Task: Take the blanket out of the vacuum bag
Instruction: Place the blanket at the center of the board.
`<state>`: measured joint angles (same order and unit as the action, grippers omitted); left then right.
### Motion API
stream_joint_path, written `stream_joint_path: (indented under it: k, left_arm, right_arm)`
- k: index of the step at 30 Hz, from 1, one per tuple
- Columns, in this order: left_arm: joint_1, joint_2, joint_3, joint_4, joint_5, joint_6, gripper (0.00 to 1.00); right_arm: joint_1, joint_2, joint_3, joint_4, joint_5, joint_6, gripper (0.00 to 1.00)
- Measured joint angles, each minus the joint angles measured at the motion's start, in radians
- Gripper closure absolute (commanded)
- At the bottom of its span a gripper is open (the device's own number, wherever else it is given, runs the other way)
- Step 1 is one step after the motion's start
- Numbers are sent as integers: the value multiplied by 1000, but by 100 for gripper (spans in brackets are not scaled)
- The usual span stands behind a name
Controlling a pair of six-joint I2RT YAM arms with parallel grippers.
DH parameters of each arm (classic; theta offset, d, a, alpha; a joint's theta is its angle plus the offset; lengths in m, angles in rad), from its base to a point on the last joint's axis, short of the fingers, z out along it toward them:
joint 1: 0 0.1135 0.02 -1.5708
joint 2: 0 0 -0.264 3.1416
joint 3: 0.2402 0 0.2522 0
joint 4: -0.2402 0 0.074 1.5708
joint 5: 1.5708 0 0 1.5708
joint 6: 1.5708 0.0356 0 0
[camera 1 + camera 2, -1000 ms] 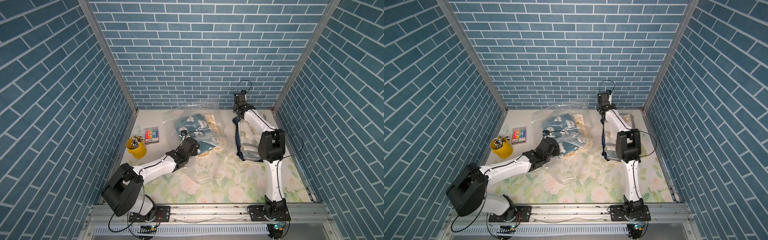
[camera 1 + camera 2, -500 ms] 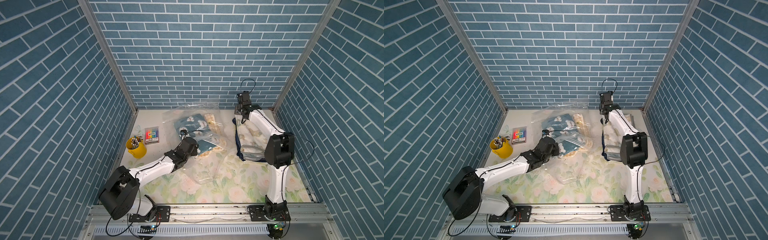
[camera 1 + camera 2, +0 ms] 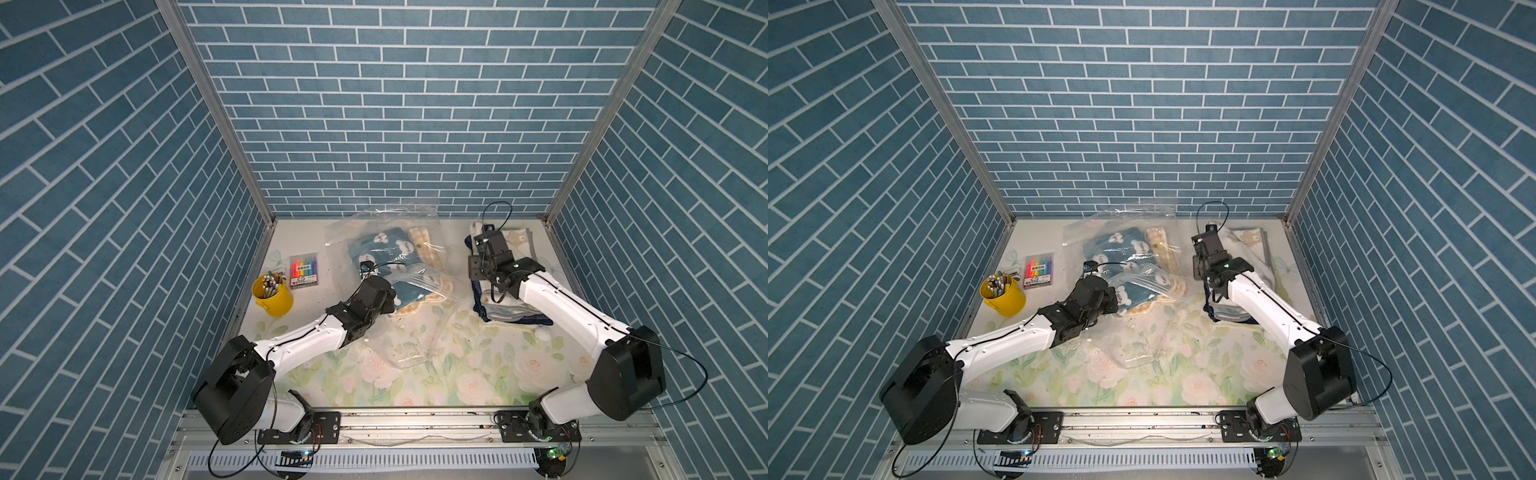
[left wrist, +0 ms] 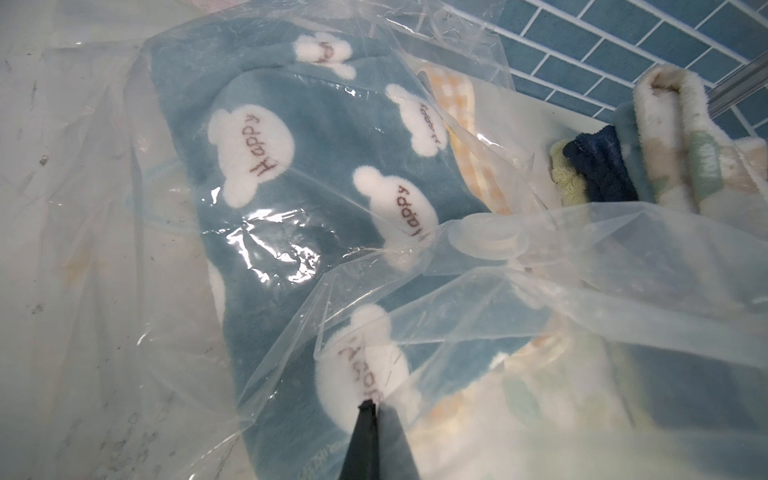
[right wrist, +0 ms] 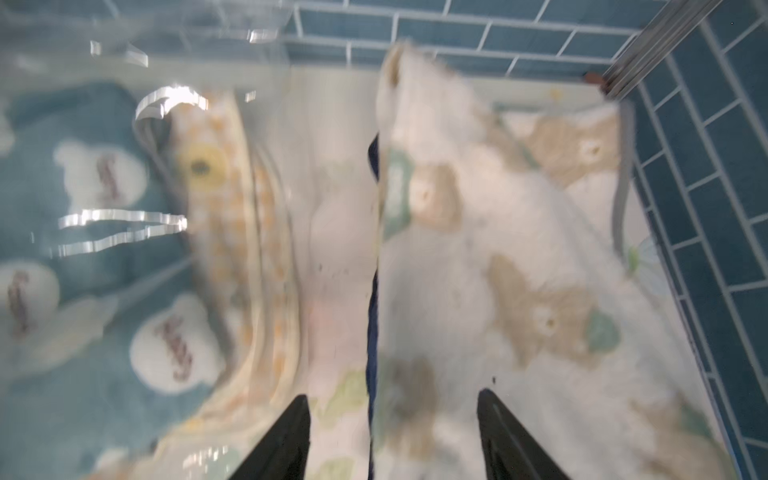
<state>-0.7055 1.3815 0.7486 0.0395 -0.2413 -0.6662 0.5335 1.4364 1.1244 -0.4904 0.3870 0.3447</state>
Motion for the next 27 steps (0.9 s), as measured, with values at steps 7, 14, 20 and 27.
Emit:
stream_joint_path:
  k: [7,14,20,27]
  left_arm:
    - [0,0,-24,26,24,-14,99]
    - [0,0,-35,45,27,-23,100]
    - [0,0,-35,45,27,-25,100]
    - [0,0,-35,48,31,-25,100]
  right_arm:
    - [17,-65,-107,-66,36,21,51]
    - [22,-76,-125,-75,83,20,100]
    - [23,-131,-118,-102,88,25,100]
    - [39,-220,-124,-174,75,26,100]
